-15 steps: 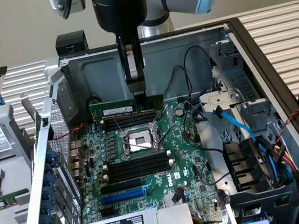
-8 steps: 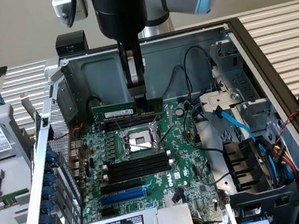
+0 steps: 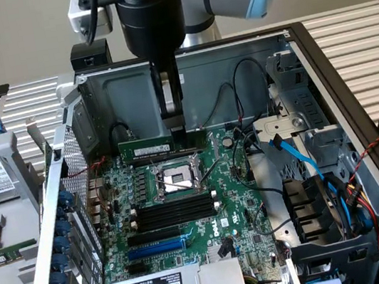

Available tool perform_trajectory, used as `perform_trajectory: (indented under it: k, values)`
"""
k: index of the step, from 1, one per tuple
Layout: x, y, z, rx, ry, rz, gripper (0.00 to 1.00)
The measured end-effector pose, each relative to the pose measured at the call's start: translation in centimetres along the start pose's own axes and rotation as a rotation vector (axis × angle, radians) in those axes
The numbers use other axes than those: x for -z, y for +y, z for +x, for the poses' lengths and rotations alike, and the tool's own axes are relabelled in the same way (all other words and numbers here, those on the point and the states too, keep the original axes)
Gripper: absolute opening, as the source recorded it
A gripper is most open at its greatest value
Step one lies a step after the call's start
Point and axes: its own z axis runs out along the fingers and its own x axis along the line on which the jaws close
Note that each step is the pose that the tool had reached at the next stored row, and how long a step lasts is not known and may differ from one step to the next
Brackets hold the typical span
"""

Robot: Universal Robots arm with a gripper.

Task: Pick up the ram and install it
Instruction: 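Insert the ram into the slot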

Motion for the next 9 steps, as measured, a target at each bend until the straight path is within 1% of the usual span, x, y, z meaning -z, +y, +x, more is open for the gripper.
perform_trajectory:
  k: [7, 9]
  values:
    - [-1.10, 0.44, -0.4, -0.001, 0.0056, 0.0062, 0.12]
    - [-1.42, 0.56, -0.6, -0.001, 0.0081, 0.0081, 0.12]
